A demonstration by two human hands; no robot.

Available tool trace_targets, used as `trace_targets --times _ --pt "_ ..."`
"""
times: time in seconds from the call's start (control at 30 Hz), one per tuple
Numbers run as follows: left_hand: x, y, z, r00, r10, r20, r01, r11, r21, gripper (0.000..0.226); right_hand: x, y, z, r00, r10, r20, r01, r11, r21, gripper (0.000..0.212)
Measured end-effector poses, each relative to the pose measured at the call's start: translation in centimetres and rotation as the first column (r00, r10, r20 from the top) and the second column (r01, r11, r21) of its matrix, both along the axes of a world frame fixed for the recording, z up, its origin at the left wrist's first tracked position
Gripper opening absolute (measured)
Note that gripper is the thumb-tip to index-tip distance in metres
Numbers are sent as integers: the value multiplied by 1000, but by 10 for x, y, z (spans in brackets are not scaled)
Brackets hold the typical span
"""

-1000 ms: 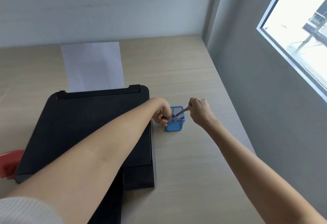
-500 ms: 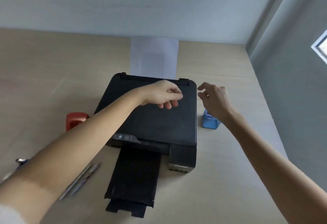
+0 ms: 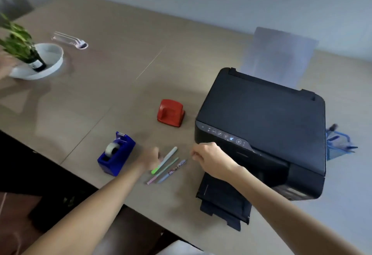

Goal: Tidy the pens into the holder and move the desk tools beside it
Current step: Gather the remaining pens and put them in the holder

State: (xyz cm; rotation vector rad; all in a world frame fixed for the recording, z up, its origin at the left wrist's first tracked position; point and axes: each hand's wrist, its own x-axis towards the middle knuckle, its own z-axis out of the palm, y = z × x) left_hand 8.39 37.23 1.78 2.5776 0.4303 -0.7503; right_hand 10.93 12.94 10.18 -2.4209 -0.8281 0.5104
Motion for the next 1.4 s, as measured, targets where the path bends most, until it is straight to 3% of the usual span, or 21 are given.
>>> trace_targets --times 0.1,0.2,0.33,0.47,0.6,0.67,0.77,0.83,0.97,1.03,1.1,1.17,1.23,1.3,1.4 --pt "-7 -5 -9 991 -126 -35 128 990 55 23 -6 28 -32 996 11 -88 -26 985 -169 23" --pt "-1 -10 -16 1000 -2 18 2 1000 21 31 -7 47 -58 996 -12 -87 -17 947 -322 31" --pt "-8 -1 -23 991 74 115 -71 997 -31 32 -9 68 -84 998 -9 -66 -17 922 -388 44" --pt "-31 8 -31 990 71 119 -58 992 -109 20 -8 75 -95 998 -10 -66 -19 902 -431 33" --pt "-44 4 -32 996 -80 42 82 995 -54 32 -5 73 -97 1000 7 -6 -9 871 -490 31" --pt "-47 2 -31 993 -104 47 105 994 -4 28 -4 70 -90 999 38 10 -27 839 -544 31" --pt "-52 3 -35 987 -147 69 143 988 65 19 -4 60 -74 962 137 236 9 847 -531 26" --pt "-55 5 -41 980 -176 91 167 981 95 22 -4 50 -66 945 173 277 15 824 -566 33" --pt "-56 -5 -9 985 -115 130 107 992 66 15 -11 21 -24 908 193 372 -11 899 -438 37" --pt "-45 -17 22 972 -88 216 80 996 43 14 -20 -4 13 859 147 490 -8 962 -274 30" --pt "-29 -33 56 933 -118 340 96 992 82 22 -28 -37 46 859 14 512 39 995 -93 11" --pt "-9 -59 97 861 -89 501 83 996 35 20 -29 -82 84 879 -164 448 152 986 63 15" --pt "13 -91 140 774 -108 624 127 992 15 19 -24 -133 113 842 -373 389 309 926 219 11" --pt "37 -135 177 714 -193 673 265 964 -4 28 -14 -192 127 708 -601 370 491 796 354 5" --pt "77 -219 206 581 -318 749 493 870 -14 40 1 -284 128 492 -809 321 708 586 393 8"
